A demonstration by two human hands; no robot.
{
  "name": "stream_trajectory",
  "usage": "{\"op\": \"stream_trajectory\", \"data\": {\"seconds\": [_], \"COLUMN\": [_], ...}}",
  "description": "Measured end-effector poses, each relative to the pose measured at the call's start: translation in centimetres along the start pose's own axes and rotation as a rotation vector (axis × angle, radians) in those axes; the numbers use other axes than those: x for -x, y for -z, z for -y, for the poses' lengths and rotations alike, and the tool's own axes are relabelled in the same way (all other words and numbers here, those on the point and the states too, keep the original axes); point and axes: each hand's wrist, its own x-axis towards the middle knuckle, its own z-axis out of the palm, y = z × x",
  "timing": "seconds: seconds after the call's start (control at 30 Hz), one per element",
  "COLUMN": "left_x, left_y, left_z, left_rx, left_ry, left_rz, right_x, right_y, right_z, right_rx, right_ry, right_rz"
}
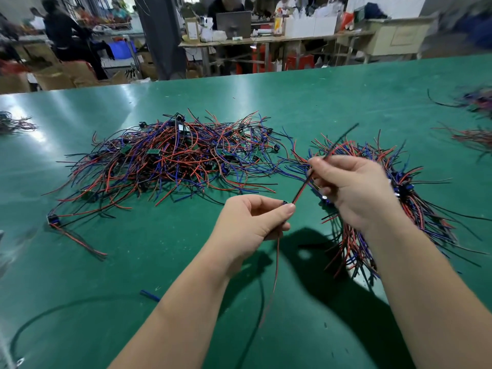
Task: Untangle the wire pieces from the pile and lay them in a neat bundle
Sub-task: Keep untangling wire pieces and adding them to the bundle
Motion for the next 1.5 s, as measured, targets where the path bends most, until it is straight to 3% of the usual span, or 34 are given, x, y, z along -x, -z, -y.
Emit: {"op": "stream_trajectory", "data": {"seconds": [0.1,0.33,0.5,0.6,0.7,0.8,0.9,1.07,1.17,1.3,1.5], "left_x": [0.2,0.2,0.8,1.2,1.0,0.6,0.4,0.5,0.6,0.9,0.8], "left_y": [-0.2,0.4,0.3,0.3,0.5,0.7,0.4,-0.7,-0.9,-0.6,0.0], "left_z": [0.1,-0.3,-0.6,-1.4,-2.4,-2.8,-2.5,-1.6,-1.3,-1.4,-1.7], "left_rx": [-0.079,-0.265,-0.335,-0.059,0.307,0.531,0.623,0.402,0.226,0.043,-0.117], "left_ry": [0.000,-0.094,-0.094,-0.041,0.022,0.054,0.018,-0.227,-0.403,-0.511,-0.459], "left_rz": [0.052,0.037,0.207,0.285,0.276,0.186,0.059,-0.132,-0.165,-0.079,0.081], "right_x": [-0.4,-0.3,-0.7,-1.2,-0.9,-0.1,1.0,1.5,1.5,1.4,0.8], "right_y": [1.3,1.1,1.5,1.8,1.2,0.1,-1.1,-2.2,-2.3,-2.1,-1.0], "right_z": [0.9,0.8,1.1,1.1,0.5,-0.4,-0.6,-1.2,-1.2,-0.9,-0.3], "right_rx": [-0.084,-0.186,-0.238,-0.235,-0.061,0.181,0.171,-0.160,-0.261,-0.274,-0.168], "right_ry": [0.081,0.164,0.120,-0.071,-0.180,-0.063,0.065,0.021,-0.050,-0.057,-0.090], "right_rz": [-0.163,-0.297,-0.270,-0.188,-0.073,0.111,0.313,0.322,0.289,0.277,0.264]}}
